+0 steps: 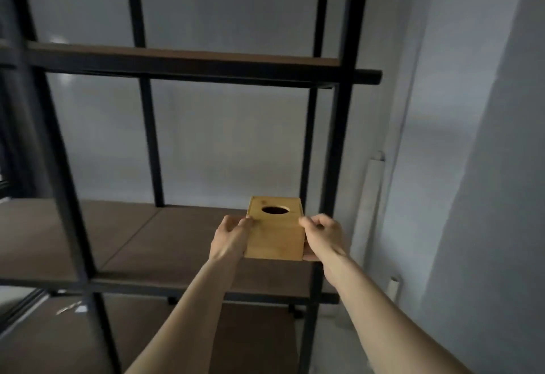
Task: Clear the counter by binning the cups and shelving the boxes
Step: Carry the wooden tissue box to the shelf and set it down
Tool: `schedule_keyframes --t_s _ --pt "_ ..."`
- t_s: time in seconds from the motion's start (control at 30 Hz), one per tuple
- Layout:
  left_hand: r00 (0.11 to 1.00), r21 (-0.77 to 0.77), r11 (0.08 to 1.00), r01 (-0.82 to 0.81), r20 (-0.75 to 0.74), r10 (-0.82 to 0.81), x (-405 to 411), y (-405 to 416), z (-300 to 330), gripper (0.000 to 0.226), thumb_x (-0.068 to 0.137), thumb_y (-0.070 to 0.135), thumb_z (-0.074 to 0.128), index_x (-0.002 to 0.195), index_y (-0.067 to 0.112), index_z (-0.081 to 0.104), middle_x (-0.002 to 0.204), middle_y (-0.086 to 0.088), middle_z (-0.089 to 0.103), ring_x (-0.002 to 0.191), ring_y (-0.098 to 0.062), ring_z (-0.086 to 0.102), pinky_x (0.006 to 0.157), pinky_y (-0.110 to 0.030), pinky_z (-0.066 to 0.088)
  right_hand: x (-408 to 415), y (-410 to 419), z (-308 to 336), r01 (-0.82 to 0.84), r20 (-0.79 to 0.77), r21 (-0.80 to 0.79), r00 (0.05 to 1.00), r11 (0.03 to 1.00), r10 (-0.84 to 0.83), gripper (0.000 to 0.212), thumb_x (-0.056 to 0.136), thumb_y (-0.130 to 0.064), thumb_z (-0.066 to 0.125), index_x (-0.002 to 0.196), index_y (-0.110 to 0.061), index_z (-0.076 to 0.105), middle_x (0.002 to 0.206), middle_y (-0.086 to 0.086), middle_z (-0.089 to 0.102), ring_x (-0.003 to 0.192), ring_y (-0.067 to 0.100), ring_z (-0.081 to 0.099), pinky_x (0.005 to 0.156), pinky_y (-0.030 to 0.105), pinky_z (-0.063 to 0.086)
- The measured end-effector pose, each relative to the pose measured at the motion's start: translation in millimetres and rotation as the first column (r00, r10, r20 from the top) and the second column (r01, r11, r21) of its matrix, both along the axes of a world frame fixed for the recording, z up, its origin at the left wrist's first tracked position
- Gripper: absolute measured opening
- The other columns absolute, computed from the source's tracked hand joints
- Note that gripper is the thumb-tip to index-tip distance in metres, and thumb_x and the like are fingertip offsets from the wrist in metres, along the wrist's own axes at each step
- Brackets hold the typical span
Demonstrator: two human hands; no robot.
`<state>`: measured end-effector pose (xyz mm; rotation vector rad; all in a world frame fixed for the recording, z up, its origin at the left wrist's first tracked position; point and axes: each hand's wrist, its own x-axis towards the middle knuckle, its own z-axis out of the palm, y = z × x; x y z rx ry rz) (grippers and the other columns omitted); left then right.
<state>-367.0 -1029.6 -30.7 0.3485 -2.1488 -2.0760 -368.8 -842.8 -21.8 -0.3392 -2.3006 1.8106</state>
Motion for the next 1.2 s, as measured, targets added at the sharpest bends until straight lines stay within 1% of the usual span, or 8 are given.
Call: schedule_keyframes --t_s 0.17,0.37,0.47,0.63,0.77,0.93,1.1,1.2 --pt "0.988 -0.025 0.988 -0.151 0.016 0.152 -32.9 -83.2 -19.6 0.015 0.092 0.042 0.06 0.097 0.028 0.062 0.1 -0.005 0.067 0.091 -0.028 0.066 0.087 -0.05 0.06 -53.9 -83.2 -19.8 -0.16 0.014 0.032 0.987 0.987 0.159 0.019 0.096 -0.04 0.064 0.096 -0.021 0.068 0.102 0.003 0.073 0.095 0.024 0.073 0.074 0.046 0.069" --pt "0.973 -0.072 0.973 -0.221 0.047 0.224 -112.8 -146.2 -47.0 0.014 0.094 0.04 0.061 0.101 0.028 0.061 0.101 -0.005 0.067 0.091 -0.027 0.066 0.082 -0.046 0.061 -142.7 -147.1 -47.7 -0.242 0.042 -0.005 0.969 0.97 0.242 0.018 0.095 -0.038 0.064 0.087 -0.021 0.065 0.097 0.002 0.072 0.095 0.026 0.073 0.073 0.049 0.069" --pt "0.969 -0.085 0.973 -0.217 0.106 0.225 -160.6 -164.8 -60.6 0.017 0.095 0.038 0.061 0.104 0.025 0.061 0.102 -0.006 0.067 0.092 -0.029 0.067 0.086 -0.049 0.061 -194.3 -167.1 -64.3 -0.258 0.095 -0.013 0.962 0.966 0.258 0.019 0.096 -0.037 0.063 0.085 -0.022 0.062 0.098 0.004 0.072 0.096 0.028 0.073 0.074 0.051 0.069" --pt "0.967 -0.077 0.979 -0.188 0.16 0.198 -232.4 -186.2 -94.0 0.01 0.095 0.037 0.061 0.1 0.029 0.062 0.103 -0.006 0.069 0.095 -0.029 0.068 0.087 -0.047 0.06 -274.0 -187.0 -100.7 -0.258 0.151 0.012 0.956 0.966 0.253 0.018 0.096 -0.036 0.064 0.083 -0.023 0.062 0.094 0.0 0.07 0.093 0.025 0.072 0.078 0.049 0.069" --pt "0.959 -0.079 0.986 -0.149 0.23 0.164 -270.6 -201.8 -128.3 0.016 0.093 0.039 0.06 0.105 0.029 0.064 0.104 -0.005 0.071 0.096 -0.029 0.069 0.092 -0.05 0.059 -312.4 -201.6 -138.7 -0.273 0.263 0.018 0.929 0.962 0.259 0.015 0.098 -0.036 0.062 0.091 -0.023 0.061 0.104 0.005 0.071 0.096 0.026 0.072 0.083 0.049 0.068" --pt "0.942 -0.094 0.992 -0.078 0.319 0.104 -312.4 -228.3 -181.0 0.016 0.084 0.045 0.062 0.096 0.034 0.066 0.099 -0.005 0.074 0.093 -0.028 0.072 0.091 -0.052 0.059 -345.6 -223.3 -177.9 -0.244 0.351 0.048 0.912 0.969 0.213 0.013 0.1 -0.029 0.061 0.09 -0.022 0.062 0.104 0.007 0.072 0.104 0.03 0.071 0.096 0.055 0.061" --pt "0.909 -0.071 0.997 -0.014 0.415 0.042 -340.8 -258.0 -233.9 0.008 0.089 0.034 0.065 0.096 0.031 0.065 0.1 -0.003 0.073 0.093 -0.029 0.072 0.091 -0.056 0.058 -362.6 -251.5 -219.5 -0.236 0.423 0.166 0.894 0.957 0.147 0.02 0.1 -0.03 0.063 0.105 -0.012 0.071 0.09 -0.006 0.063 0.107 0.027 0.069 0.098 0.046 0.058" --pt "0.892 -0.068 0.997 0.02 0.452 0.013 -349.0 -274.1 -261.7 0.008 0.091 0.031 0.065 0.098 0.029 0.064 0.101 -0.004 0.072 0.093 -0.029 0.072 0.091 -0.056 0.058 -366.1 -268.9 -244.5 -0.239 0.48 0.198 0.869 0.951 0.119 0.021 0.101 -0.031 0.063 0.114 -0.015 0.07 0.1 -0.002 0.064 0.104 0.023 0.068 0.091 0.037 0.057"
